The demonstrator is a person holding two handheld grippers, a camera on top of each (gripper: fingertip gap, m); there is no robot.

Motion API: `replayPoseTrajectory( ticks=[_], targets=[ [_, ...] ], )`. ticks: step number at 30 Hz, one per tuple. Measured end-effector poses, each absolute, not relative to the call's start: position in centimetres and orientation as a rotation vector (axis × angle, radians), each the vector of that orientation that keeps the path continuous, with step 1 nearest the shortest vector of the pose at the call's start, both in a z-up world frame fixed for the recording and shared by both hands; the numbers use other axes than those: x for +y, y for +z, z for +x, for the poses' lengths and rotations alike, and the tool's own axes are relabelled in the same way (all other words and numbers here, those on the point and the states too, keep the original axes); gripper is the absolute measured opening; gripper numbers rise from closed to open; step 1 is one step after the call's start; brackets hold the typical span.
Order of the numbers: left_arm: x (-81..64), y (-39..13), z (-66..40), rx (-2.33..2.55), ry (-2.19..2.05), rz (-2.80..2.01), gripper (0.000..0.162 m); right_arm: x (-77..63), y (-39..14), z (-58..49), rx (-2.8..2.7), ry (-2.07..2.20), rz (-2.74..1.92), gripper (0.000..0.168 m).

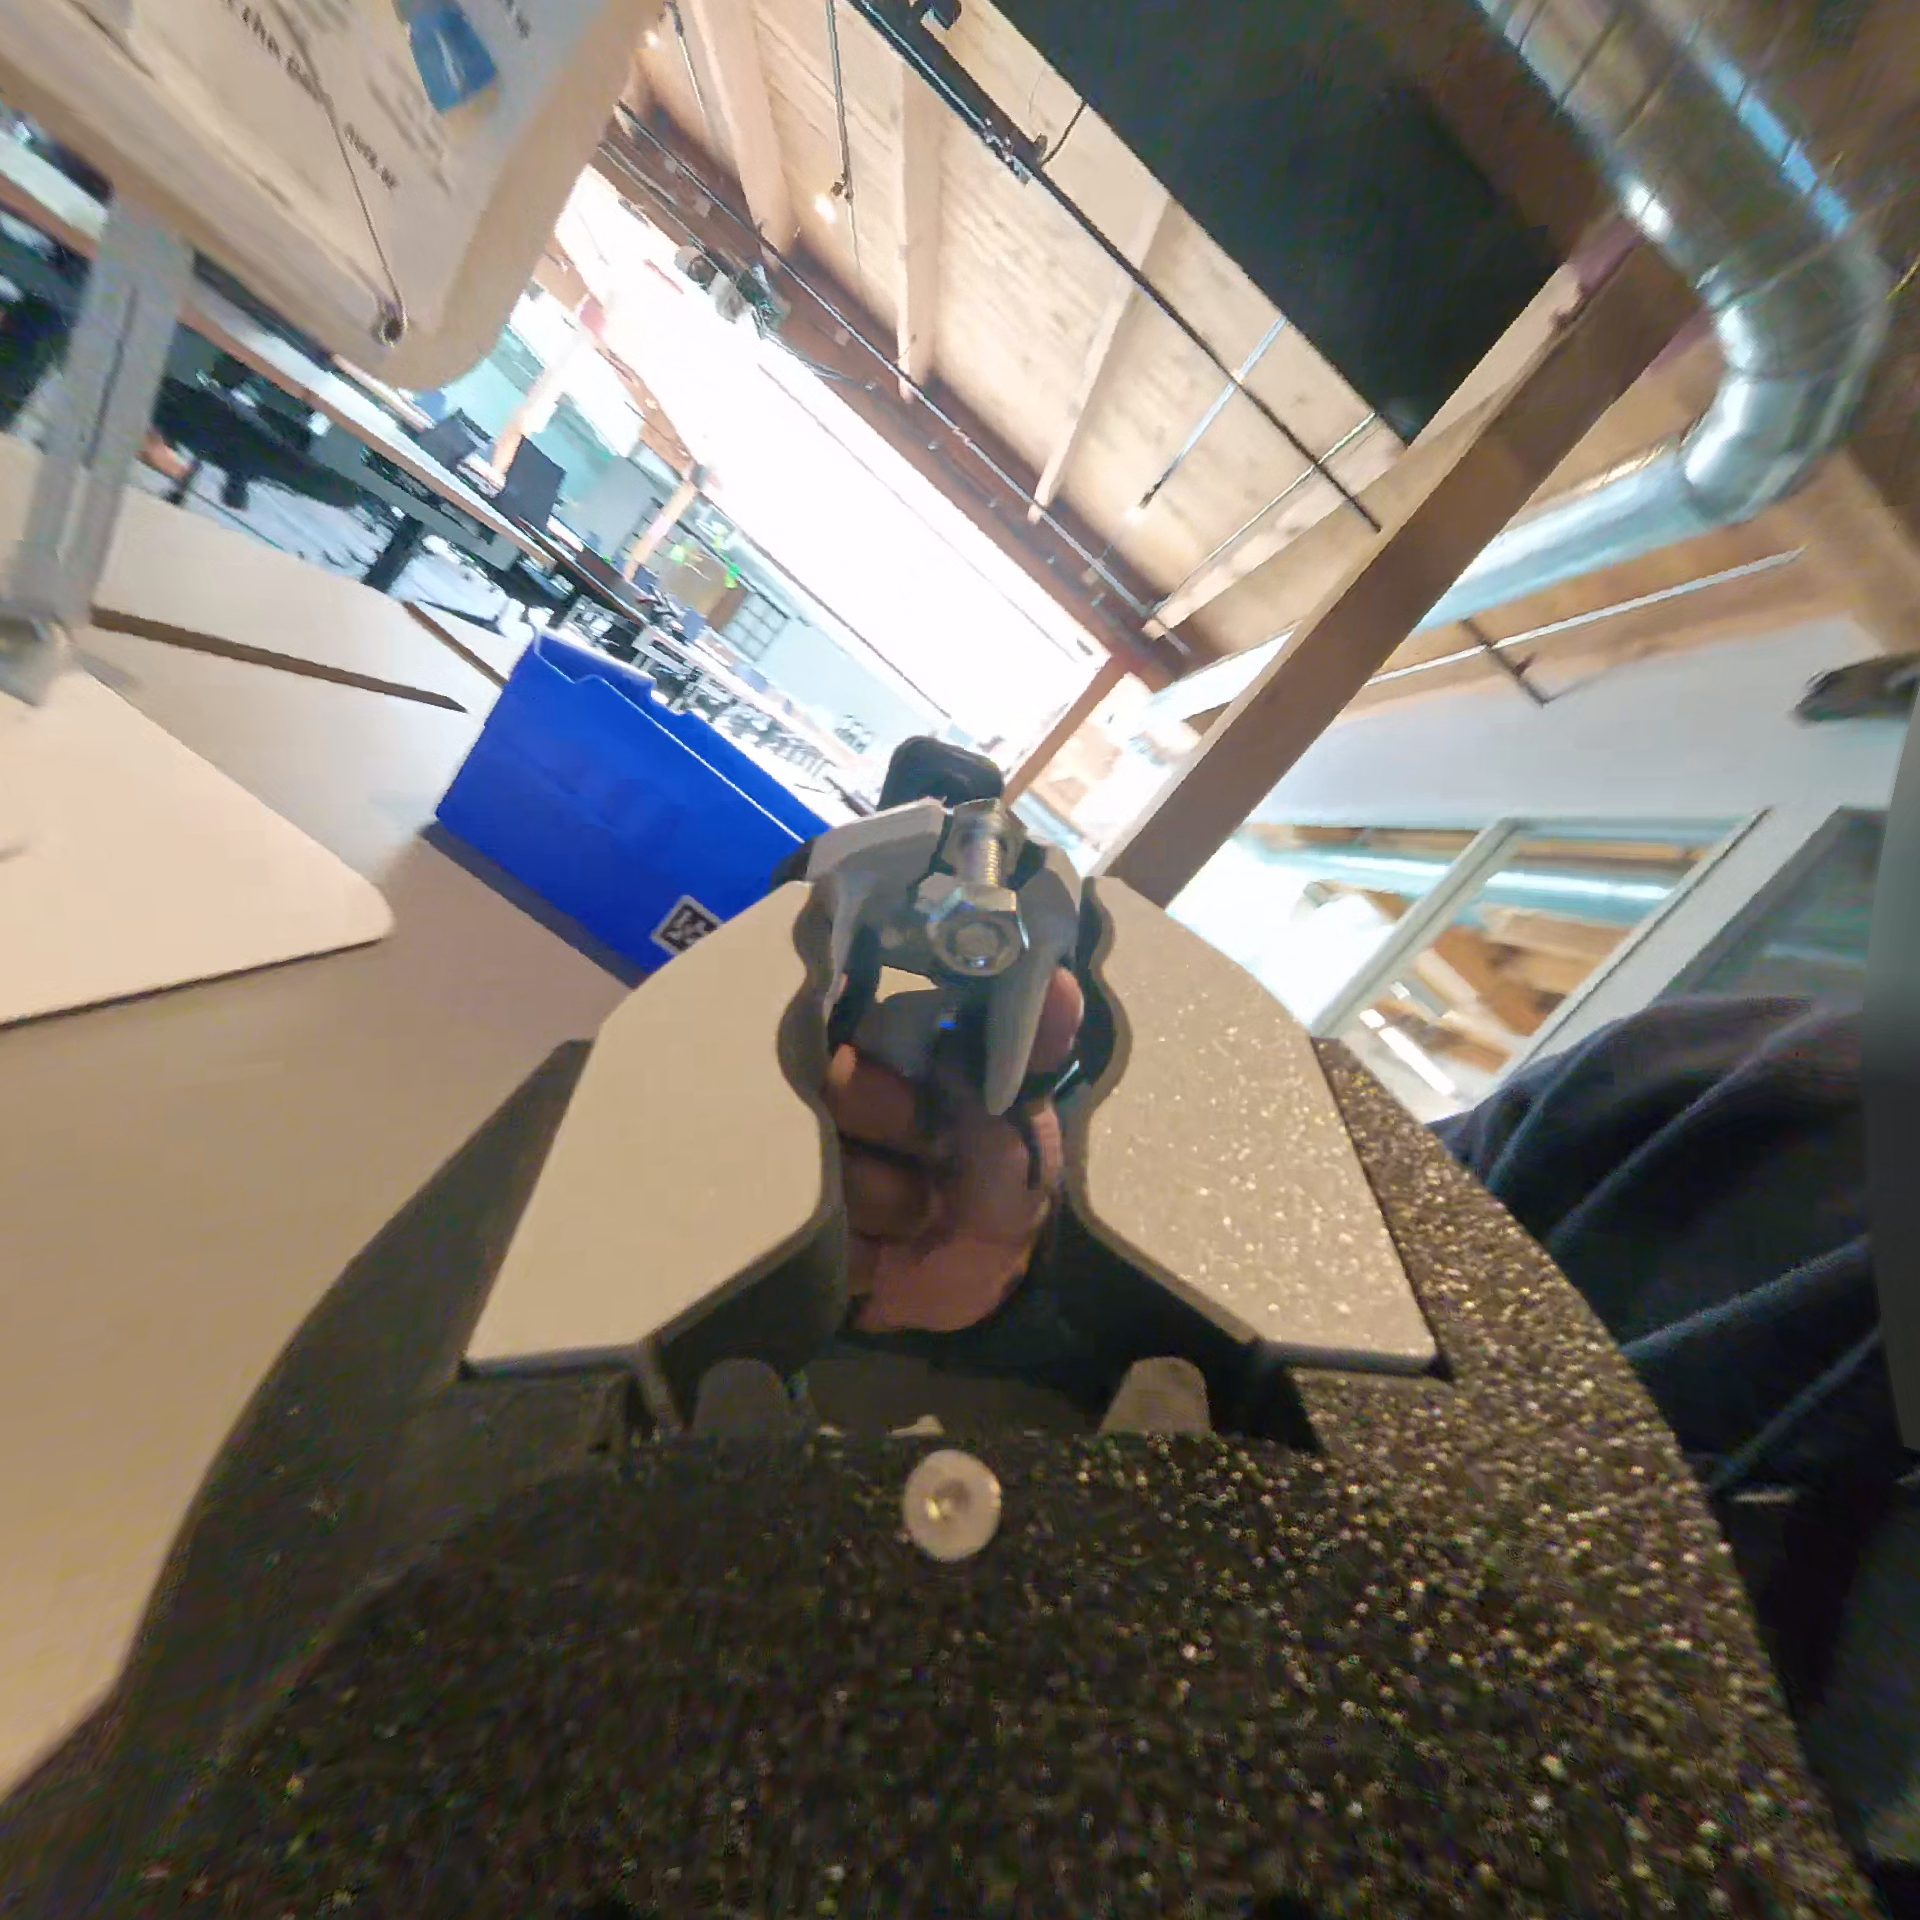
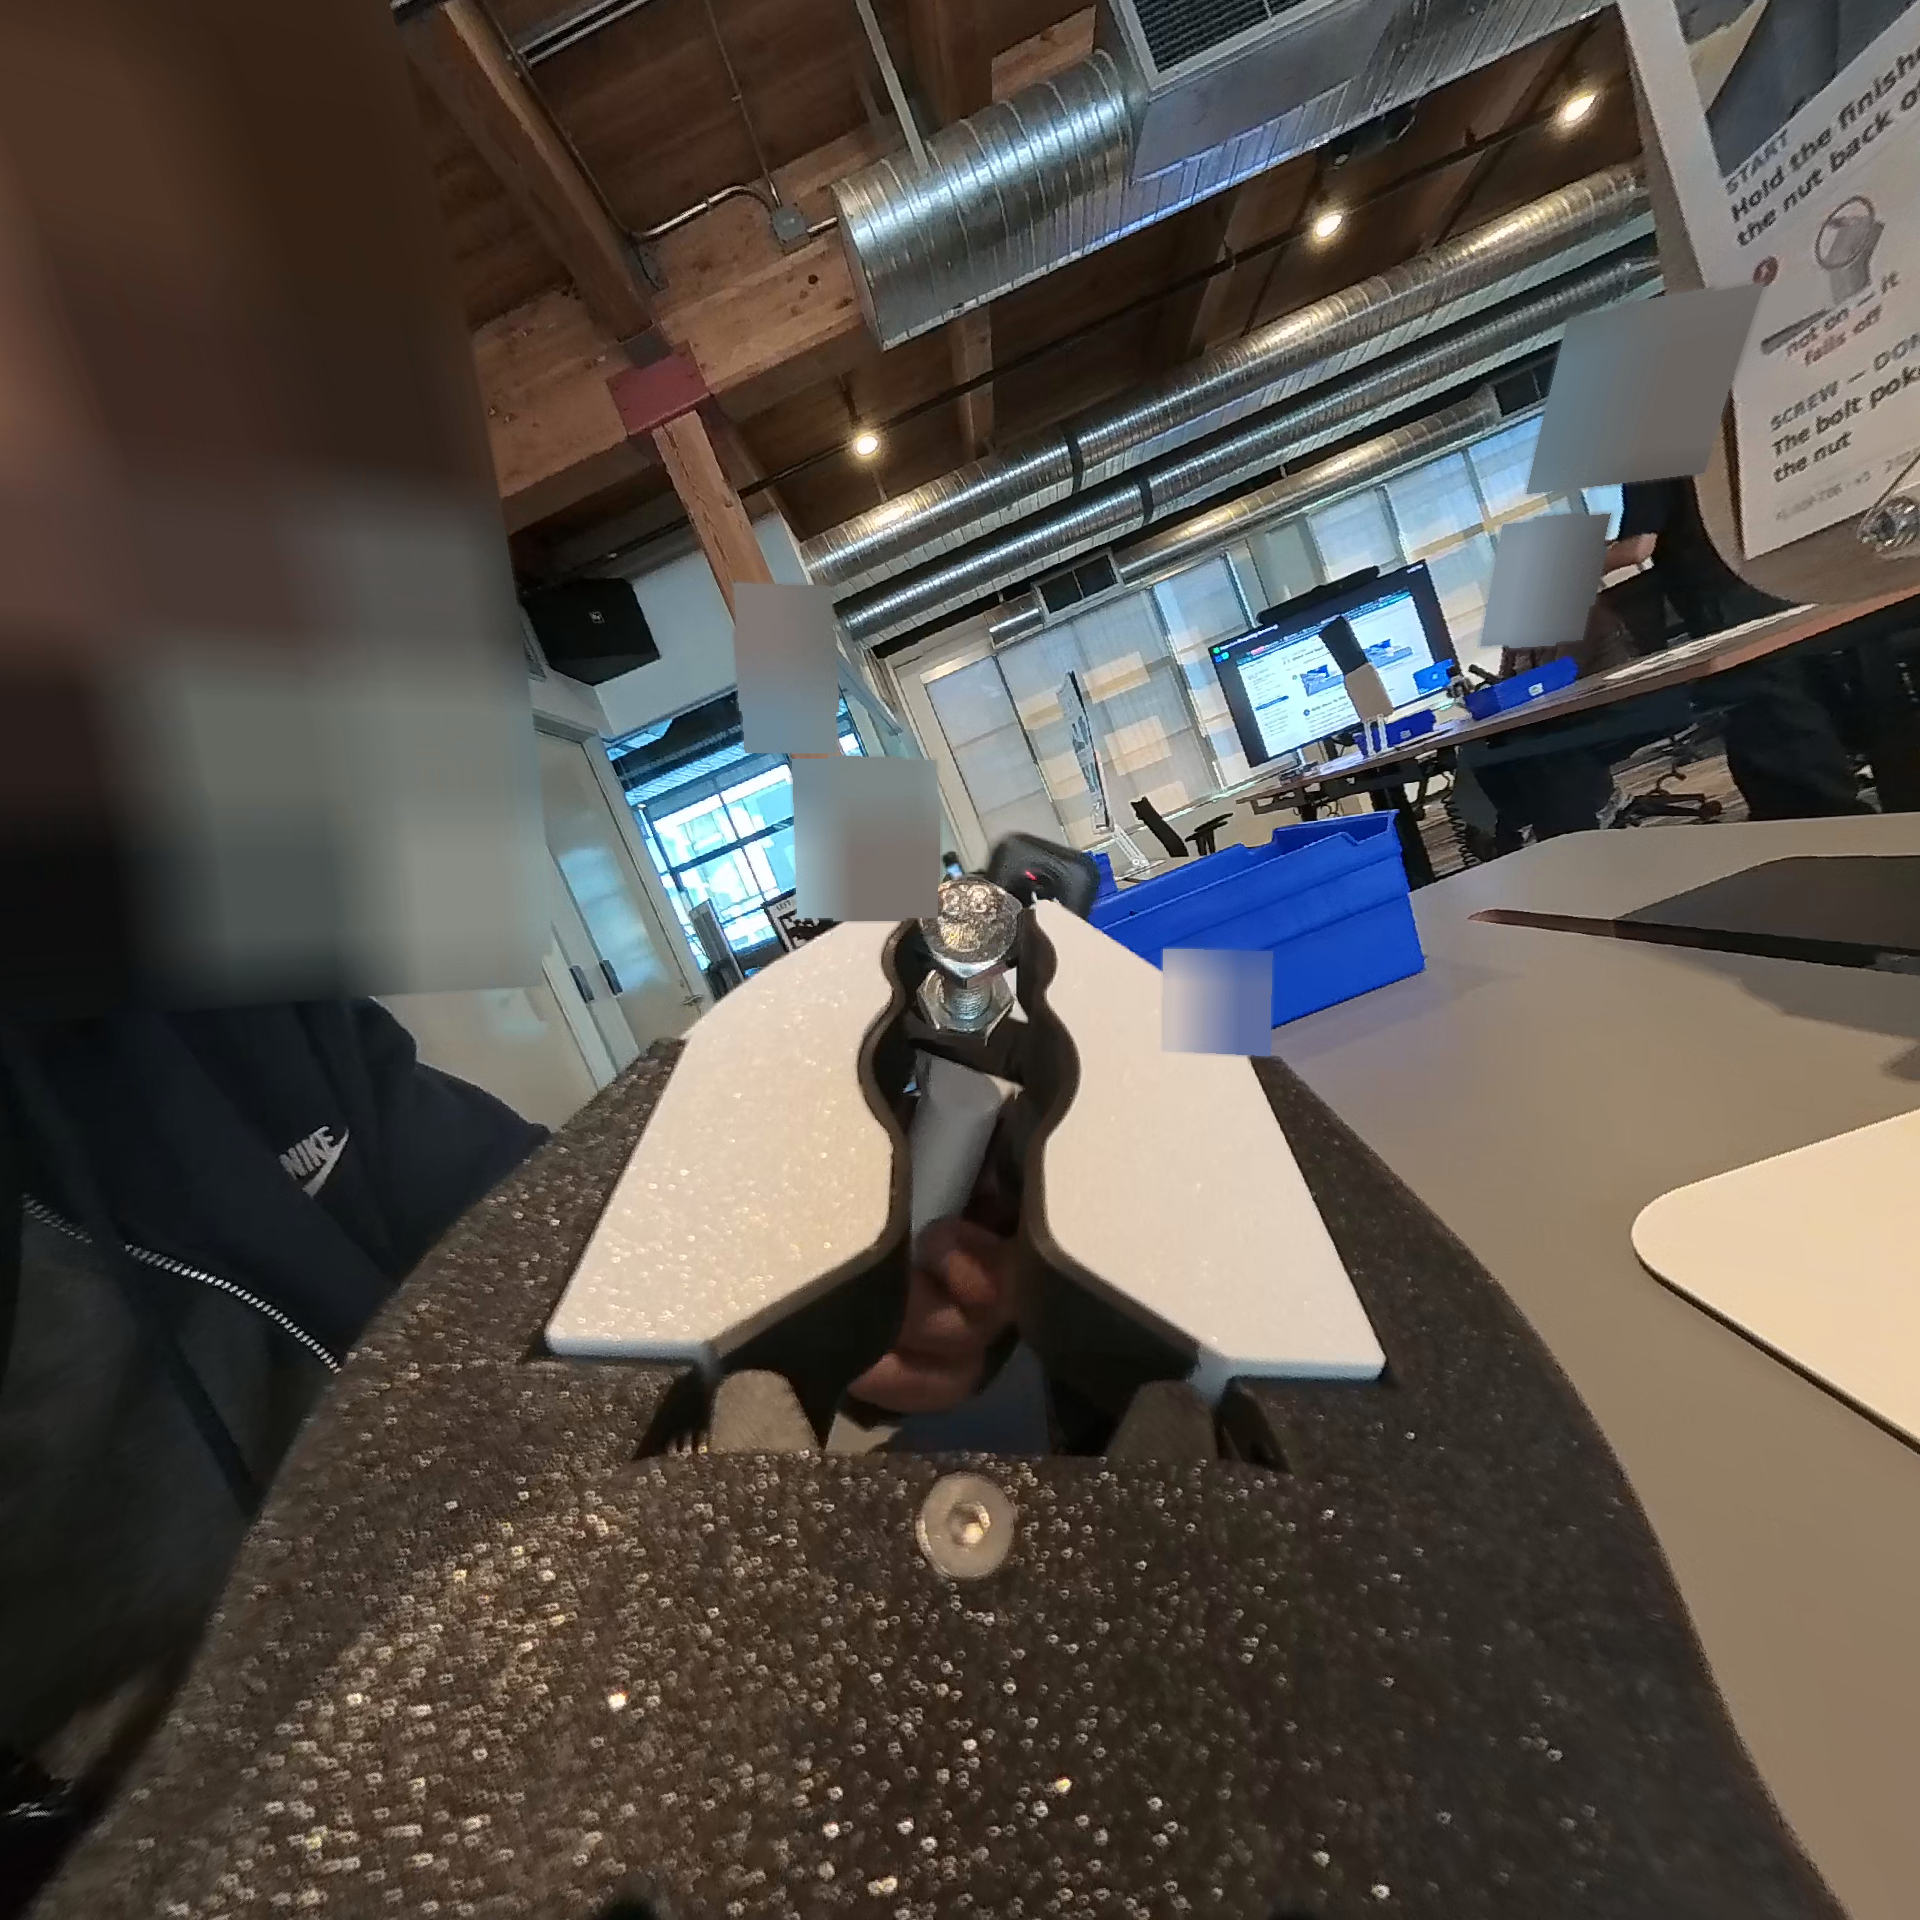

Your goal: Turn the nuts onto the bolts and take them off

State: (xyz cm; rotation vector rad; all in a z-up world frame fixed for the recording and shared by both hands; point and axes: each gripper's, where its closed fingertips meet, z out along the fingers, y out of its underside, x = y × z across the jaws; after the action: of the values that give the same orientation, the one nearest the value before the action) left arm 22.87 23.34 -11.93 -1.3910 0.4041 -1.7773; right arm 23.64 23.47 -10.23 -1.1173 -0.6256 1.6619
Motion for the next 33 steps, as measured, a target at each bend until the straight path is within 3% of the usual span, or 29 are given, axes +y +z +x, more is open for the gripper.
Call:
replayPoseTrajectory(
  ticks=[8, 11, 13, 18, 23, 28, 33],
  targets=[
    [22.9, -12.6, 23.5, 0.326, -1.980, -1.440, 0.036, 23.4, -10.3, 23.5, -0.659, 1.612, -1.127, 0.017],
    [22.5, -12.6, 23.6, 0.370, -1.972, -1.424, 0.017, 23.5, -10.4, 23.5, -0.663, 1.591, -1.136, 0.017],
    [22.5, -12.5, 23.6, 0.403, -1.899, -1.422, 0.017, 23.5, -10.4, 23.5, -0.663, 1.591, -1.137, 0.017],
    [22.8, -12.5, 23.5, 0.606, -1.463, -1.400, 0.017, 23.5, -10.4, 23.5, -0.652, 1.603, -1.140, 0.017],
    [23.0, -12.5, 23.2, 0.885, -0.742, -1.235, 0.017, 23.4, -10.3, 23.4, -0.645, 1.627, -1.132, 0.017],
    [23.4, -12.6, 22.9, 1.054, -0.100, -1.010, 0.019, 23.4, -10.3, 23.4, -0.620, 1.656, -1.130, 0.017],
    [22.7, -11.6, 23.3, 0.883, -0.634, -1.145, 0.049, 23.6, -10.1, 23.9, -0.593, 1.666, -1.115, 0.017]
  ],
)
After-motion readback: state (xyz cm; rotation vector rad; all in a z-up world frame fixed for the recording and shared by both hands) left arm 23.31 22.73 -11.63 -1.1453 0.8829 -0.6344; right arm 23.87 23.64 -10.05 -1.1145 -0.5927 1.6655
